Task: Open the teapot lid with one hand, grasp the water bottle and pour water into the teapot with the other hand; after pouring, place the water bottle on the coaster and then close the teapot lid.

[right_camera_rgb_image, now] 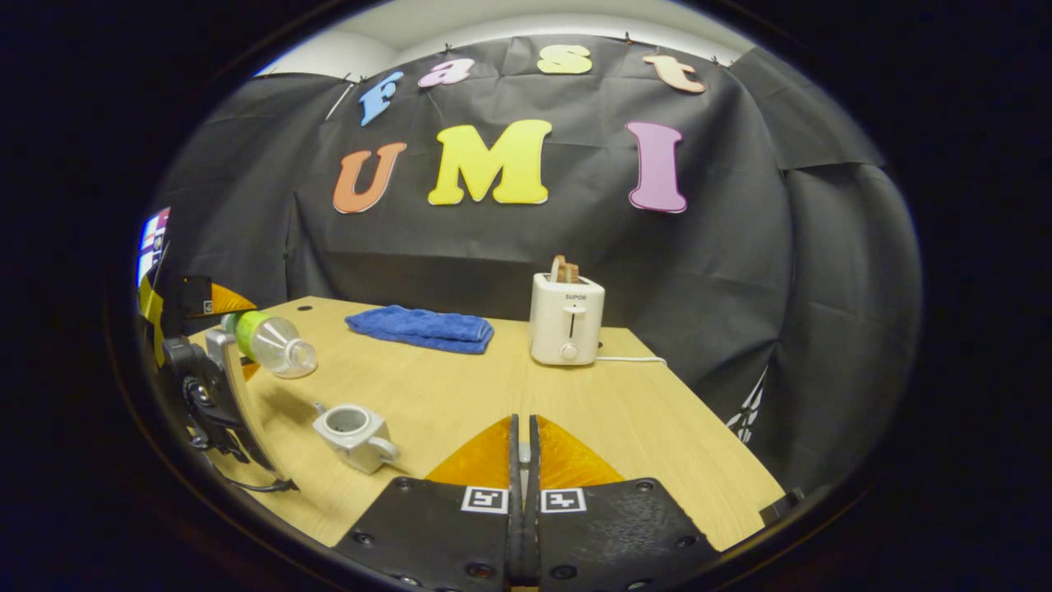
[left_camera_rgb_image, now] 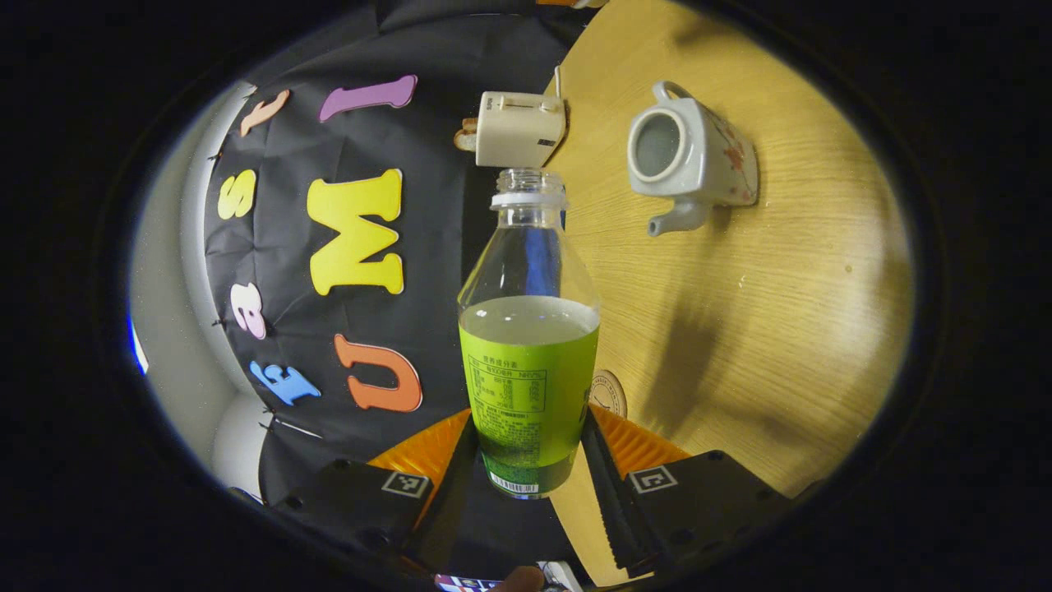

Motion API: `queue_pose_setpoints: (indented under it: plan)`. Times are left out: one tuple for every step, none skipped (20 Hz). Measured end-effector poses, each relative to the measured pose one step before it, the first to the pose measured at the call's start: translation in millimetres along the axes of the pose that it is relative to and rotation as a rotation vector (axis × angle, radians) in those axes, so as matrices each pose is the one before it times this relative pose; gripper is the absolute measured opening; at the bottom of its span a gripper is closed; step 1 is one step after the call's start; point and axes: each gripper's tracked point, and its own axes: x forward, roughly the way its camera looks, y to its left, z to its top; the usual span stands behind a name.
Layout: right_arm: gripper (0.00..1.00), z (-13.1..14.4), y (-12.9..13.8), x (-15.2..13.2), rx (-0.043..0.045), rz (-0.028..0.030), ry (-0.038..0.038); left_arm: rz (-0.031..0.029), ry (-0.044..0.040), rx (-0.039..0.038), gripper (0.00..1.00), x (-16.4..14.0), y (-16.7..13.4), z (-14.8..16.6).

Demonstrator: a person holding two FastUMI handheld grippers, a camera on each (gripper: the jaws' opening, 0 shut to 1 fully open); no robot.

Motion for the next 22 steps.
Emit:
queue_pose_setpoints:
  plan:
    - [0.0,-0.78,-1.95,-0.02,0.0006,-0.00214,0.00227,-0.0033,-0.00189,0.01918,0.73,-0.29,-1.81,1.86]
    - [0.0,-1.11,-1.38,-0.63,0.00023,-0.00131,0.00126,-0.00155,-0.00092,0.02222,0.73,-0.59,-1.68,1.71]
    - [0.0,-0.44,-1.35,0.06,-0.00014,-0.00127,0.00239,0.00272,-0.00313,0.02413,0.73,0.2,-0.17,2.13]
    - [0.0,-1.08,-0.77,0.22,0.00029,-0.00028,0.00076,0.00458,-0.00121,0.02701,0.73,-0.99,-0.97,2.68]
    - [0.0,-0.86,-0.3,-0.94,-0.00046,0.00101,0.00168,-0.00029,-0.00451,0.02192,0.73,0.86,-1.37,3.29]
    - [0.0,-0.68,-0.18,-0.45,-0.00009,-0.00005,-0.00008,0.00591,-0.00301,0.02135,0.73,1.81,2.74,1.16]
    - [0.0,-0.22,0.58,-0.24,0.00073,0.00242,0.0021,0.00671,0.00348,0.01701,0.73,3.03,2.35,1.05]
    - [0.0,-1.36,0.15,-0.22,0.00085,0.0008,0.00008,0.00552,0.00087,0.01701,0.73,2.42,2.69,-0.52]
    - [0.0,-0.37,0.07,-0.05,-0.00017,0.00136,0.00186,0.00433,0.00247,0.0169,0.73,1.25,1.07,0.43]
    - [0.0,-1.42,-0.53,0.06,-0.00056,0.00057,0.00125,0.00462,0.00176,0.01673,0.73,-2.01,1.18,-0.33]
    - [0.0,-0.33,-0.46,-0.87,0.0013,0.00111,0.00034,0.00618,-0.00181,0.0127,0.73,-1.13,1.68,1.12]
    - [0.0,-0.73,-0.08,0.28,-0.00098,-0.00049,0.00093,0.00749,-0.00056,0.0136,0.73,-1.67,1.2,1.59]
    - [0.0,-0.48,-0.65,-0.51,-0.00156,0.0016,0.00111,0.00804,-0.0013,0.01591,0.73,-1.19,2.05,1.58]
    - [0.0,-0.41,0.26,0.2,0.00034,0.00043,0.00055,0.00903,-0.00224,0.01985,0.72,-0.47,2.61,0.5]
    - [0.0,0.16,0.35,0.05,0.00005,0.00215,0.0015,0.00815,0.00311,0.01813,0.72,0.87,1.81,-0.1]
    - [0.0,-0.83,0.87,-0.31,0.00166,0.0011,-0.00171,0.00584,0.0004,0.01533,0.72,-1.5,3.04,-0.01]
    - [0.0,0.11,1.03,-0.49,0.00188,0.00307,0.00285,-0.00125,0.00048,0.01212,0.73,1.27,1.34,-0.34]
    - [0.0,-2.55,1.89,0.18,-0.00065,0.00431,0.00305,-0.00165,-0.00217,0.01138,0.73,-0.09,1.05,0.65]
    - [0.0,0.58,0.87,-0.07,-0.00026,0.00295,0.00002,0.00286,-0.00475,0.01529,0.72,0.22,1.76,1.69]
    - [0.0,-1.08,1.67,-0.87,-0.00348,0.00268,0.00153,0.00828,-0.00066,0.01692,0.72,-0.73,3.2,1.43]
    - [0.0,0.54,0.5,-0.4,-0.00087,0.00113,-0.00094,0.00657,-0.00214,0.0117,0.73,0.33,2.98,1.2]
    - [0.0,-0.73,-0.1,0.38,-0.00026,0.00077,0.00055,0.00158,0.00034,0.00578,0.72,1.23,1.99,-0.39]
